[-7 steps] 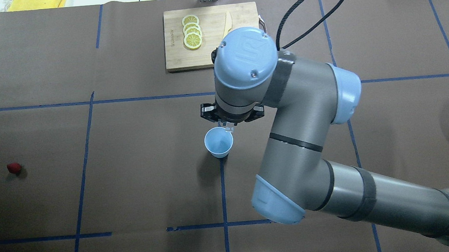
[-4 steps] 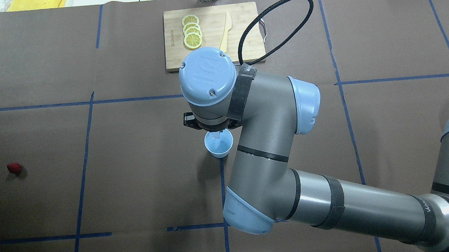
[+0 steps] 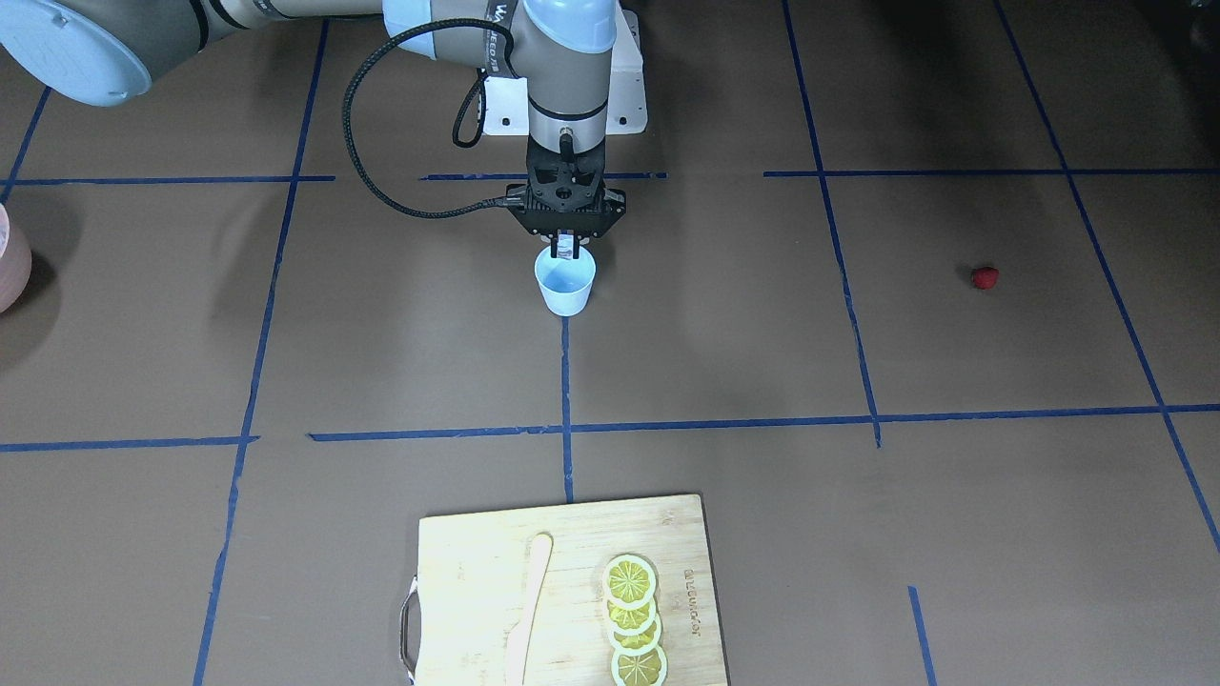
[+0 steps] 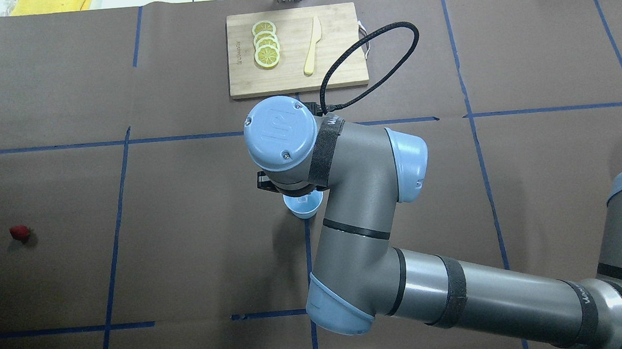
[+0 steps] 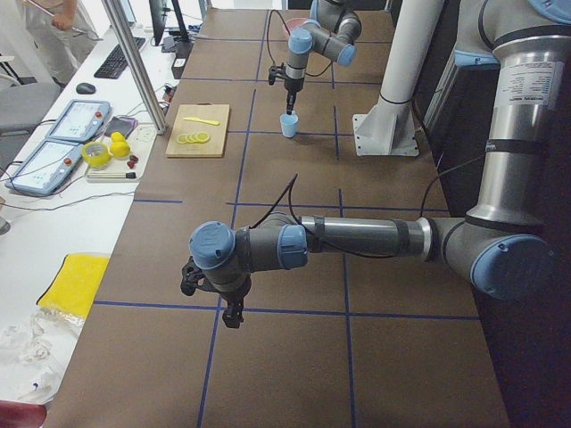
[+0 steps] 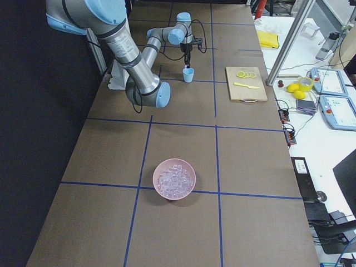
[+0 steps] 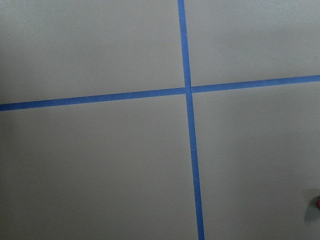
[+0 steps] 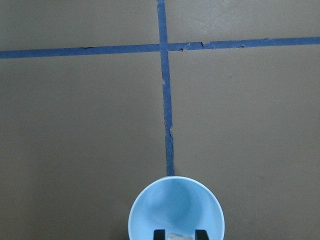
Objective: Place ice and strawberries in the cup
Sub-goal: 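Open the right gripper to drop the ice cube into the cup, then move the right gripper back to the pink bowl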
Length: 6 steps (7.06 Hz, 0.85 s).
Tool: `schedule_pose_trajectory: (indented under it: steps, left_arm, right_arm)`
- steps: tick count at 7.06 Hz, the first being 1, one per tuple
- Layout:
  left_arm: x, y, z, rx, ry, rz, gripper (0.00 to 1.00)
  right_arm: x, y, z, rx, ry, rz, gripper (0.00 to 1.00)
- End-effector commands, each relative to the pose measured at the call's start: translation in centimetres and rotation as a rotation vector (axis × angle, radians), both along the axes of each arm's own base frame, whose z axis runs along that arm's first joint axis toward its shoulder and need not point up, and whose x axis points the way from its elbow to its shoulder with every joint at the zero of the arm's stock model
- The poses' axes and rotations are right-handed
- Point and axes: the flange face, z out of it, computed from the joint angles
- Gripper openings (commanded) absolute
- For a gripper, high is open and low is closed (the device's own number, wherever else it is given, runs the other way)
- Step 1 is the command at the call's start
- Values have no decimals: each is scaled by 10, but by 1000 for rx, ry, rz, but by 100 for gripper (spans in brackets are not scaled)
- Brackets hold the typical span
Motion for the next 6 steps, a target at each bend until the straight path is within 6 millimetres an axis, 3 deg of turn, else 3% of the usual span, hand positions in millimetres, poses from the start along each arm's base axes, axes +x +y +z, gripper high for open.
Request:
schedule_pose_trajectory:
  steps: [1,3,4,5,6]
  left_arm:
    - [0,0,0,0,0,0,100]
    - [0,0,0,0,0,0,100]
    - [0,0,0,0,0,0,100]
    - [0,0,1,-1,0,0,100]
    - [0,0,1,-3,0,0,100]
  right_arm:
    - [0,1,-1,11,-2,-10,99]
    - [2,0,-3,13,-6,-8,99]
    - [16,-12,-8,18,-19,3,99]
    - [42,-36,-4,38,-18,-18,99]
    - [77,-54,17,36,-30,-65,99]
